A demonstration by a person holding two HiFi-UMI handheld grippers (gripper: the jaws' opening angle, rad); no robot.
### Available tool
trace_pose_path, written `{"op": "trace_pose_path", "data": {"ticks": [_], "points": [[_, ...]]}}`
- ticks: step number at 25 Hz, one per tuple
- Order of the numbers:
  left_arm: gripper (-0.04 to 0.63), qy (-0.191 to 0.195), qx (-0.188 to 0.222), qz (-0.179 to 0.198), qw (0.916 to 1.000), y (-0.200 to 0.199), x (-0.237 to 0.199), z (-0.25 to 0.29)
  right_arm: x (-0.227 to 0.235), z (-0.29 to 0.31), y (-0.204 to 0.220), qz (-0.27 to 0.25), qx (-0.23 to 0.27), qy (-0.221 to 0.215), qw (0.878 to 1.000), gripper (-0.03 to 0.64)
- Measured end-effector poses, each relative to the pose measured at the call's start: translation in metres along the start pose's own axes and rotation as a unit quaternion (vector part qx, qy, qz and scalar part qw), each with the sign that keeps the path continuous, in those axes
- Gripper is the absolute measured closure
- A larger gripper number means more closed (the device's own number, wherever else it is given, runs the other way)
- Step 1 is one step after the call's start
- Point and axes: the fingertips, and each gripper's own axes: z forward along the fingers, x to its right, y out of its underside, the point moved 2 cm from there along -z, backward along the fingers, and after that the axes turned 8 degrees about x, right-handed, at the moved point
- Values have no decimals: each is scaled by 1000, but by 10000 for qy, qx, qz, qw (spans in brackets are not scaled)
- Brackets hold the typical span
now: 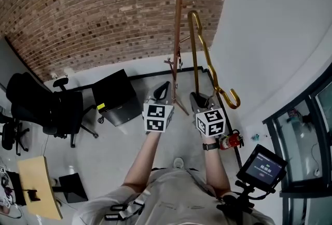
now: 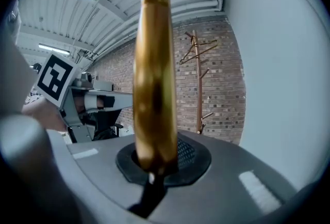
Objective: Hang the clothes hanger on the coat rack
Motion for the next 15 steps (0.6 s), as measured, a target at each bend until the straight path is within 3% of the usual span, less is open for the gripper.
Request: {"op": "trace_pose_path", "data": {"ticks": [7, 15], "points": [[595, -84, -364, -20, 9993, 31, 2, 48, 38, 31, 41, 248, -501, -359, 9978, 614], [595, -250, -414, -194, 9986, 42, -59, 117, 72, 117, 46, 138, -790, -789, 9937, 614]]}}
